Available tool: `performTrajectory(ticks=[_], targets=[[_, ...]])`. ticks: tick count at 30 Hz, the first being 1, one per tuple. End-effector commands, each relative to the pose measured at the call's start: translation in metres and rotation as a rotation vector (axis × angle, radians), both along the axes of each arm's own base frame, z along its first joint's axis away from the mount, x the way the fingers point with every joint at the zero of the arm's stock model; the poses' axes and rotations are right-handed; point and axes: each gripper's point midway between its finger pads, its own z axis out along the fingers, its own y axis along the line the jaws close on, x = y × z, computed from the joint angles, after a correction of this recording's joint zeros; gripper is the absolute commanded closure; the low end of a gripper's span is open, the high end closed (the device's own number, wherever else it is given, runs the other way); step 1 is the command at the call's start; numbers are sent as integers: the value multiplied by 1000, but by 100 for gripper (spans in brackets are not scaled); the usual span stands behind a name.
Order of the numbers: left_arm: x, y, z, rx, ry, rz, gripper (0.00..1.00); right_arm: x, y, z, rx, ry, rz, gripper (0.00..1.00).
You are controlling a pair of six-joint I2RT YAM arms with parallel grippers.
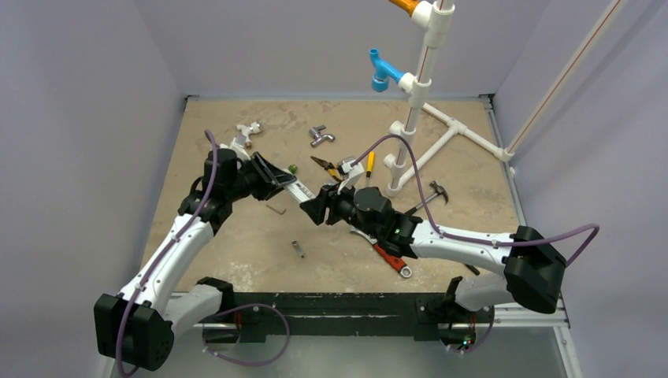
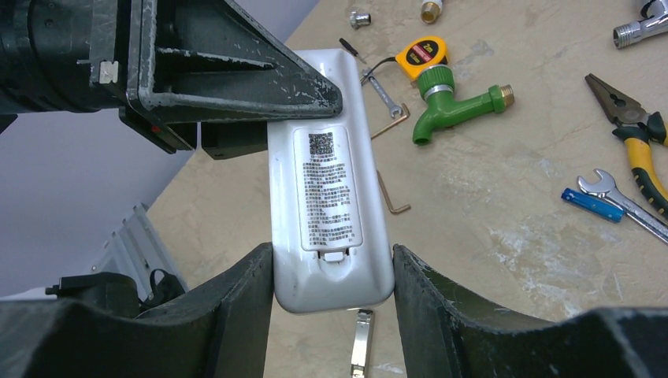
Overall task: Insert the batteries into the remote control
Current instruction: Adjust the remote control.
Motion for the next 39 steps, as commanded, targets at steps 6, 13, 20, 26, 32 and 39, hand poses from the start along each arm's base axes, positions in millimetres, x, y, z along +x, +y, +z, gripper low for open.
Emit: performTrajectory(ticks=[6, 13, 20, 26, 32, 39], targets=[[0, -12, 15, -57, -97, -63, 100, -2, 4, 34, 77, -76, 30, 71], [-5, -17, 36, -76, -228, -119, 100, -7, -10, 59, 105, -121, 48, 32], [-10, -28, 66, -135, -392, -214, 100, -2, -25, 73, 220, -39, 125, 30], [-14, -33, 78, -157, -450, -267, 100, -4, -27, 60, 241, -10, 140, 33], [-17, -33, 78, -111, -490, -296, 100, 1, -42, 61, 195, -56, 80, 35], [-23, -27, 70, 2, -589, -331, 100, -7, -62, 77, 205, -68, 43, 35]])
